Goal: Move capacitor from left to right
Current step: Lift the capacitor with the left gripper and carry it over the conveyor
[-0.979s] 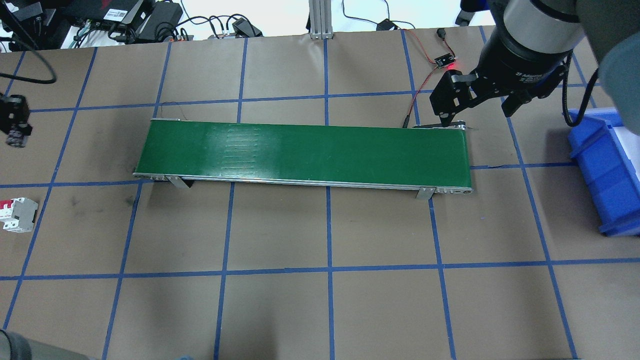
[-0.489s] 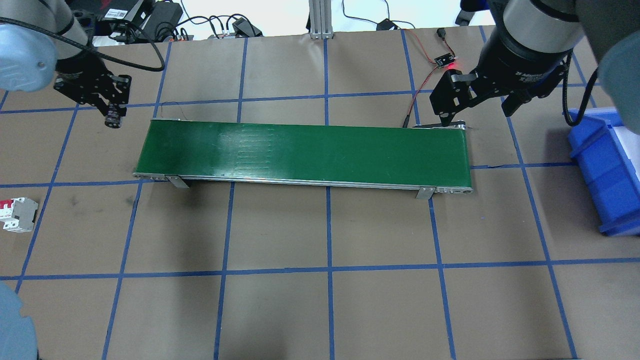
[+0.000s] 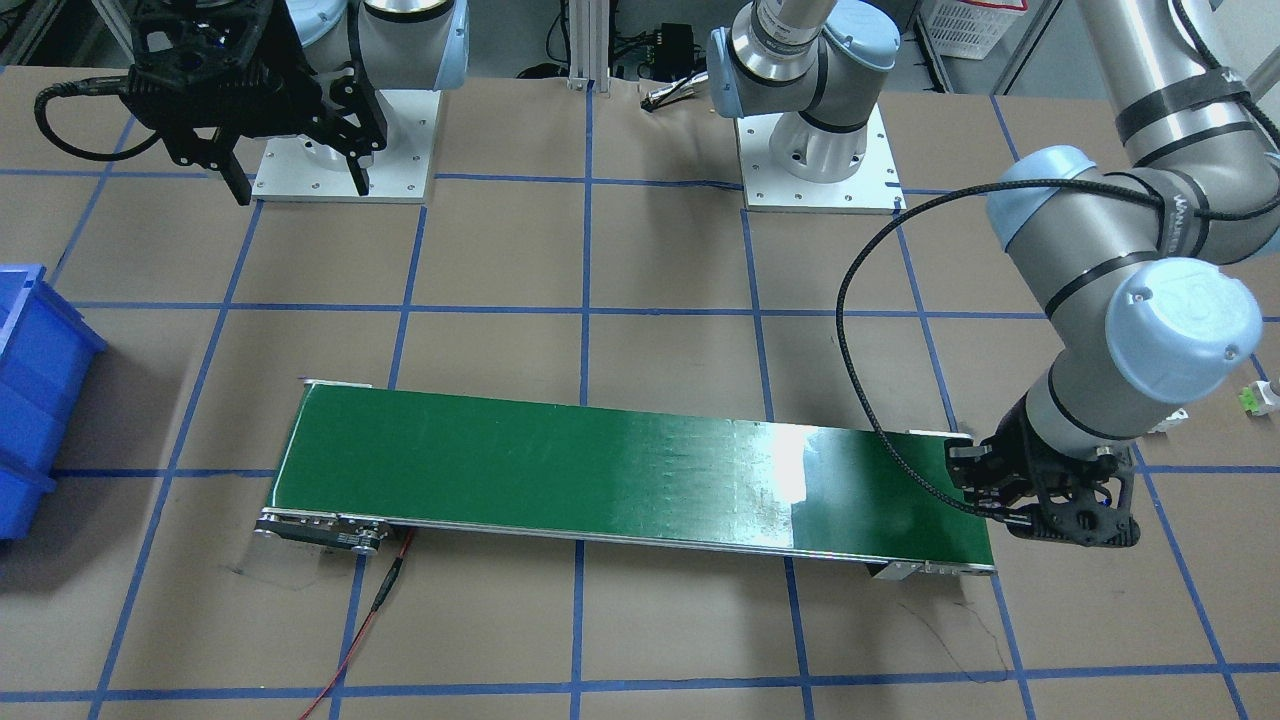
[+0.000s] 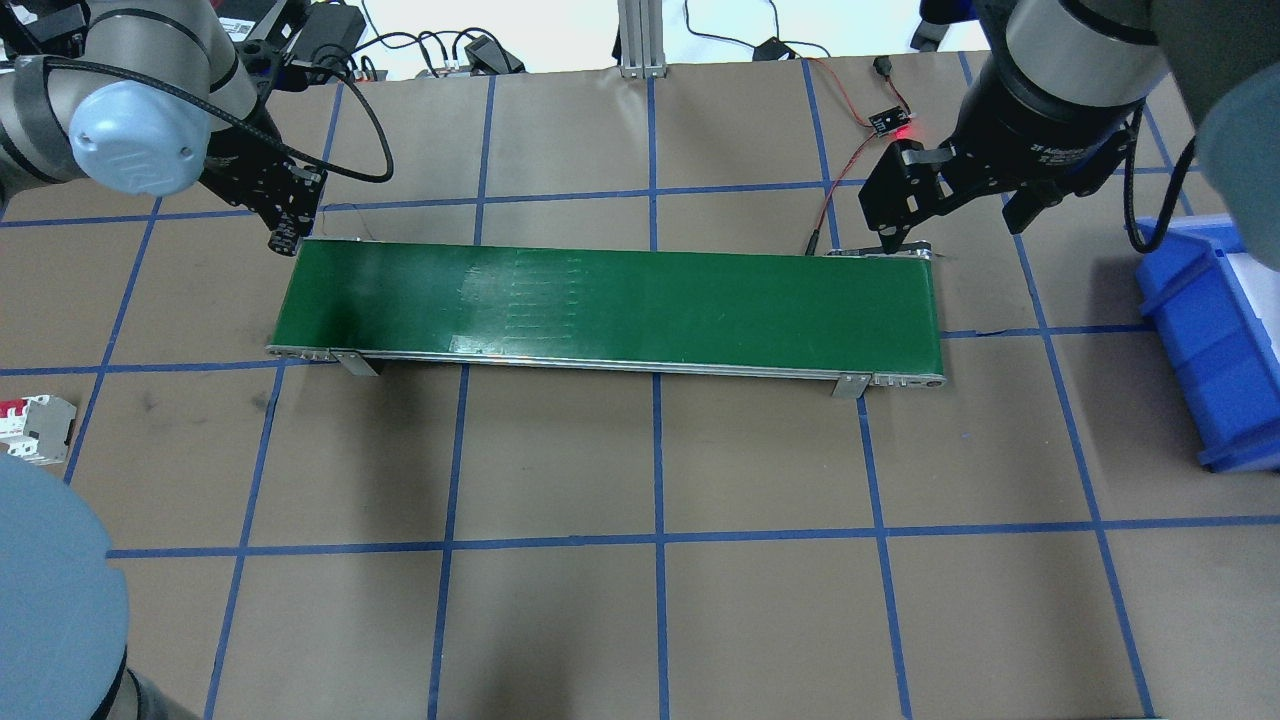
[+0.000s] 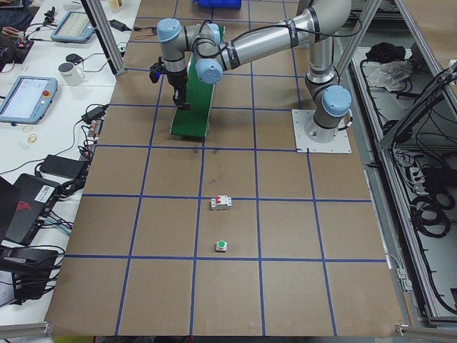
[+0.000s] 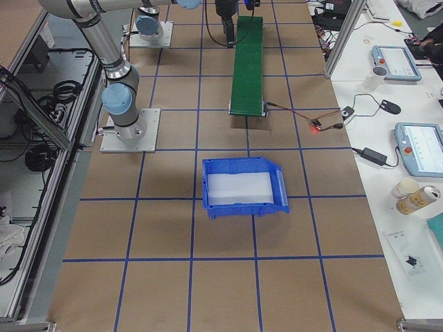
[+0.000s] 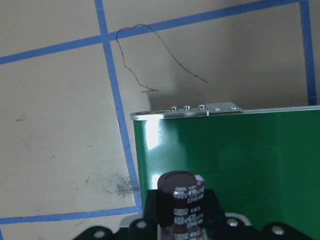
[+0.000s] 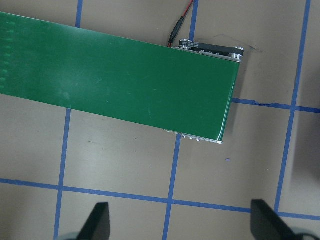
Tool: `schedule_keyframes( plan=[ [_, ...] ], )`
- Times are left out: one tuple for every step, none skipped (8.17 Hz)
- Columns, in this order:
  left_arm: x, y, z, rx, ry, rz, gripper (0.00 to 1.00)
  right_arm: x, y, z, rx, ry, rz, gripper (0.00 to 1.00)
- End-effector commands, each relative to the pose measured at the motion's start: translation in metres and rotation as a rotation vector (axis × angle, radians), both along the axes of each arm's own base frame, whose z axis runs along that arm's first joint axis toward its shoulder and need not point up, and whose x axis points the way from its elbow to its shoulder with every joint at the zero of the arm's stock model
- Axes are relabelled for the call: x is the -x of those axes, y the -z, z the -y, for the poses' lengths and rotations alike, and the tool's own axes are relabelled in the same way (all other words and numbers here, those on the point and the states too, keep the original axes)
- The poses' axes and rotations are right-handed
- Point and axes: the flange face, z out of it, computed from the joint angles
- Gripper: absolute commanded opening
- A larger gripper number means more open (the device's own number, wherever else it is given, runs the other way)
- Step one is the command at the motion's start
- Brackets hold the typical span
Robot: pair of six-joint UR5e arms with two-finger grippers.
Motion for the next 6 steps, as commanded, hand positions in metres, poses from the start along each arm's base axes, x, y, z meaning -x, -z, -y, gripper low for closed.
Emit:
schedule_keyframes(
  plan=[
    [0.011, 0.027, 0.005, -0.023, 0.047, -0.007, 0.0, 0.0, 0.0, 0.0, -0.002, 0.001, -0.001, 1.0],
    [0.014, 0.039, 0.003, -0.043, 0.035, -0.017, 0.0, 0.0, 0.002, 0.001, -0.004, 0.0, 0.003, 1.0],
    [0.015, 0.054, -0.003, -0.071, 0.03, -0.024, 0.0, 0.0, 0.001, 0.001, -0.002, 0.001, 0.002, 1.0],
    [0.017, 0.065, -0.009, -0.084, 0.03, -0.029, 0.0, 0.0, 0.001, 0.0, -0.002, 0.0, -0.001, 1.0],
    [0.02, 0.072, -0.013, -0.084, 0.02, -0.063, 0.0, 0.0, 0.001, 0.0, -0.002, 0.0, 0.0, 1.0],
    [0.025, 0.074, -0.013, -0.077, -0.013, -0.103, 0.0, 0.0, 0.001, 0.0, -0.002, 0.0, 0.0, 1.0]
  ],
)
